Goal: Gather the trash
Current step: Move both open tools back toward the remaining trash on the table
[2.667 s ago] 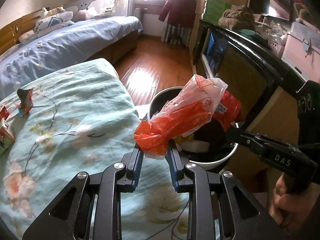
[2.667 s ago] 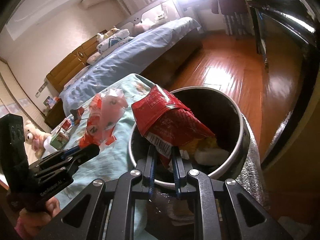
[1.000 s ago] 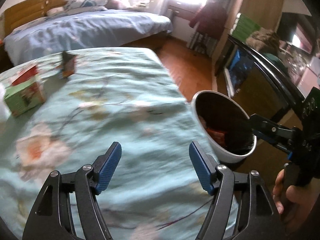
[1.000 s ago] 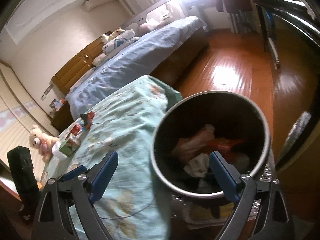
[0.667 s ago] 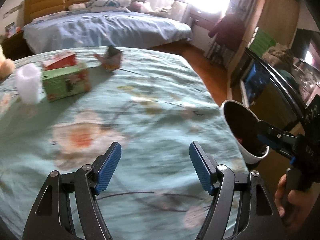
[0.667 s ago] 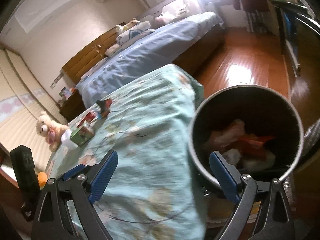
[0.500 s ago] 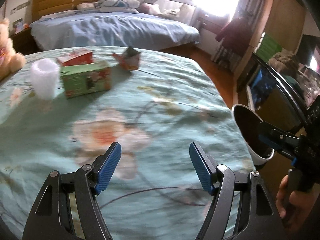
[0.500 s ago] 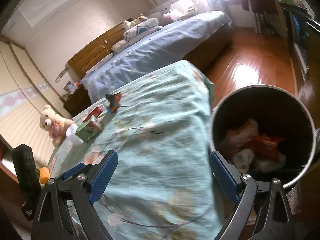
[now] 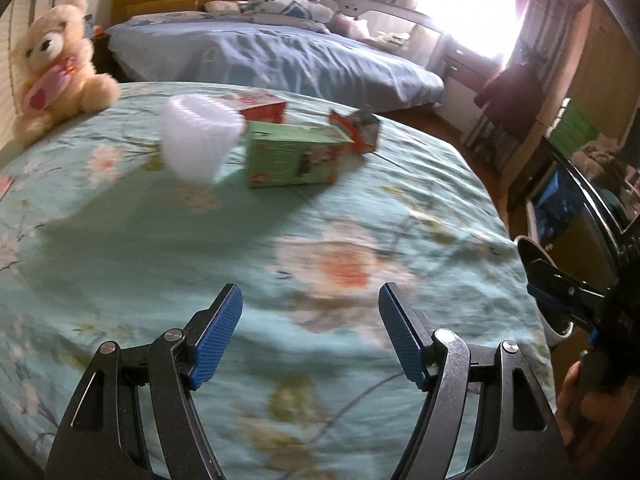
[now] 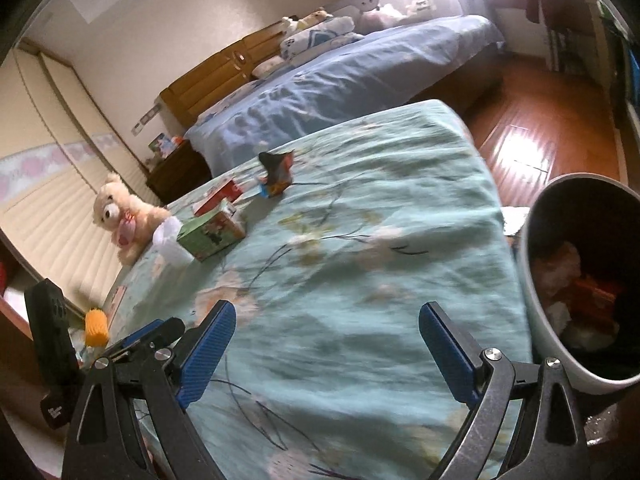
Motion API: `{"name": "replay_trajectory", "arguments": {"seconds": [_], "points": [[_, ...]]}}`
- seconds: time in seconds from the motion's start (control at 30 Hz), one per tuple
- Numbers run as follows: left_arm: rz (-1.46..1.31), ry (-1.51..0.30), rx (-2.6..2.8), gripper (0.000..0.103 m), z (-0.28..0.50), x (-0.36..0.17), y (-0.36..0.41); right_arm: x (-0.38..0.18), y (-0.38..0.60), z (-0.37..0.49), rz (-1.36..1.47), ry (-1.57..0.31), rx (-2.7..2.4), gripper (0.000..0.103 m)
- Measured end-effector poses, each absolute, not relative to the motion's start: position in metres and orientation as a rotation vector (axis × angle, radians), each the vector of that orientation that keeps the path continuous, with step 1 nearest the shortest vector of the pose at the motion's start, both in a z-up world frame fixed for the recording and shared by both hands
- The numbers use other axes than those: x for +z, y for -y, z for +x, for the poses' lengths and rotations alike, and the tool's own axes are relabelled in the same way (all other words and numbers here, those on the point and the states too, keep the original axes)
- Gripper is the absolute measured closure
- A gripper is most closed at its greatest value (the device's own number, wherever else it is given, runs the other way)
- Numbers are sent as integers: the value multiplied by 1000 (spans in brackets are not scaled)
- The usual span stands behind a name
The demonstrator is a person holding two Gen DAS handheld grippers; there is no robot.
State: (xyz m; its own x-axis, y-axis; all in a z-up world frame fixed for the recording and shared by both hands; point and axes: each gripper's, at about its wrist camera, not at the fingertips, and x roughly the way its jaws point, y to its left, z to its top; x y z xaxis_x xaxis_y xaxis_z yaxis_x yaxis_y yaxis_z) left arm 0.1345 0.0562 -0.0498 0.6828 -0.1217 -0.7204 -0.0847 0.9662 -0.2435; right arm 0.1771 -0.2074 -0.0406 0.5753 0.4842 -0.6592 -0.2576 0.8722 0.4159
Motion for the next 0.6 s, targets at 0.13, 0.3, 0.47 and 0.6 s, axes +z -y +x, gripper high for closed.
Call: {"name": "replay_trajectory", "arguments": {"seconds": [0.13, 0.3, 0.47, 0.6], "points": [[-285, -820, 13, 31, 134, -52, -76, -42, 191, 182, 268, -857, 461, 9], [-297, -817, 44, 31, 138, -54, -93, -43, 179, 190, 251, -861, 470, 9], [-304, -819, 69, 31, 145, -56, -106, -45, 165, 203, 238, -870, 481, 9], [-304, -821, 87, 31, 155, -57, -113, -48, 156, 216, 235, -879, 488, 9]]}}
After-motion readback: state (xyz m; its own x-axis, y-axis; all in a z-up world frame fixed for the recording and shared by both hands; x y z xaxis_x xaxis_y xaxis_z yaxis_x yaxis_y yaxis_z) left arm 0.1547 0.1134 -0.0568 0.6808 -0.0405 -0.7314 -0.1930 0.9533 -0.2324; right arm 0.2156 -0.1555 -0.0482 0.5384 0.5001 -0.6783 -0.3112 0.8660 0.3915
